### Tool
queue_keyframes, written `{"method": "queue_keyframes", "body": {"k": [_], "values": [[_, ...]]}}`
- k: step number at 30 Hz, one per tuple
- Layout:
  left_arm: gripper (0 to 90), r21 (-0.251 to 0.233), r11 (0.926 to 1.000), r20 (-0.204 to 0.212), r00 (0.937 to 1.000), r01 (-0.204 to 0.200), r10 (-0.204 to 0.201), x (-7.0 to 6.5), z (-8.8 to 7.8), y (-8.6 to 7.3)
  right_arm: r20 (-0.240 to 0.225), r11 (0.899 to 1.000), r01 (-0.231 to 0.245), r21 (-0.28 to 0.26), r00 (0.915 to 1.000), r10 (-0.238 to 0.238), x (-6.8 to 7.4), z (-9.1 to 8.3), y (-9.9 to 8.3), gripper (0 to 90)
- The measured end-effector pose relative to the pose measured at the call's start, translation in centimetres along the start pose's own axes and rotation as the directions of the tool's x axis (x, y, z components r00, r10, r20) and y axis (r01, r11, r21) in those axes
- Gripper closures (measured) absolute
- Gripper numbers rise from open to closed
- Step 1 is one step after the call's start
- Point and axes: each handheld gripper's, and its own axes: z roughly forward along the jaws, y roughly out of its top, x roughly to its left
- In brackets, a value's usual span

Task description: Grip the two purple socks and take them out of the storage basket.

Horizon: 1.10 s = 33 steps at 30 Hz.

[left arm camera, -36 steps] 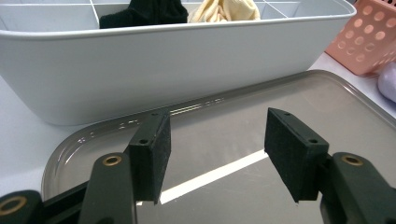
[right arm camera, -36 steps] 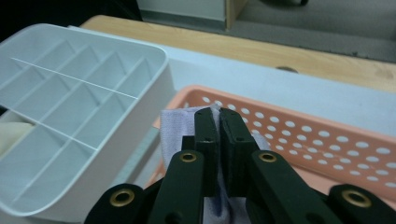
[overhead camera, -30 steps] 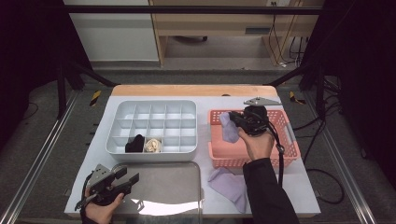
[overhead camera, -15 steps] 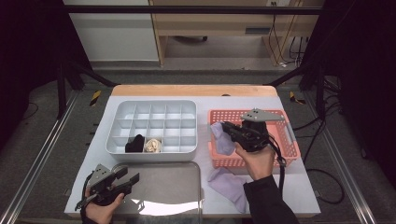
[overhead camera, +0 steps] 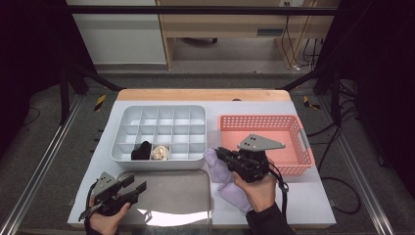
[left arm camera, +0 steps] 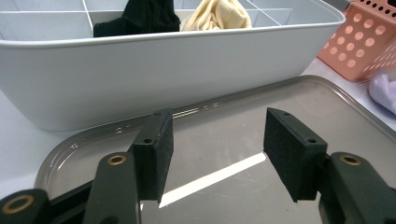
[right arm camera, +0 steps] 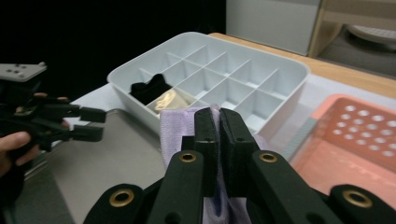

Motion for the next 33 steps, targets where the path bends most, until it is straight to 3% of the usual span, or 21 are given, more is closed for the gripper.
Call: {"method": "queue_keyframes", "body": {"k": [10, 15, 22, 28, 33], "values": [[46.1, -0.002, 1.0000, -0.005, 1.0000, 0.001, -0.001, -0.1, 0.0, 0.0, -0.066, 0.999, -0.014, 0.036, 0.9977, 0.016, 2.3, 1.6, -2.3, 86.6], [48.1, -0.005, 1.0000, -0.010, 0.9999, 0.002, -0.002, -0.1, -0.1, 0.1, -0.092, 0.995, -0.022, 0.099, 0.9953, 0.031, 3.1, 3.4, -4.1, 86.4], [51.0, -0.002, 1.0000, -0.013, 0.9999, 0.004, -0.004, -0.2, 0.0, 0.1, -0.104, 0.978, -0.045, 0.205, 0.9923, 0.067, 3.5, 6.1, -7.5, 86.1], [51.2, -0.001, 1.0000, -0.008, 1.0000, 0.003, -0.003, -0.3, 0.0, 0.1, -0.081, 0.966, -0.060, 0.251, 0.9933, 0.083, 3.4, 7.7, -9.4, 85.9], [51.0, -0.002, 1.0000, -0.006, 1.0000, 0.002, -0.002, -0.3, 0.0, 0.1, -0.023, 0.961, -0.058, 0.270, 0.9976, 0.066, 3.1, 8.9, -10.5, 83.1]]}}
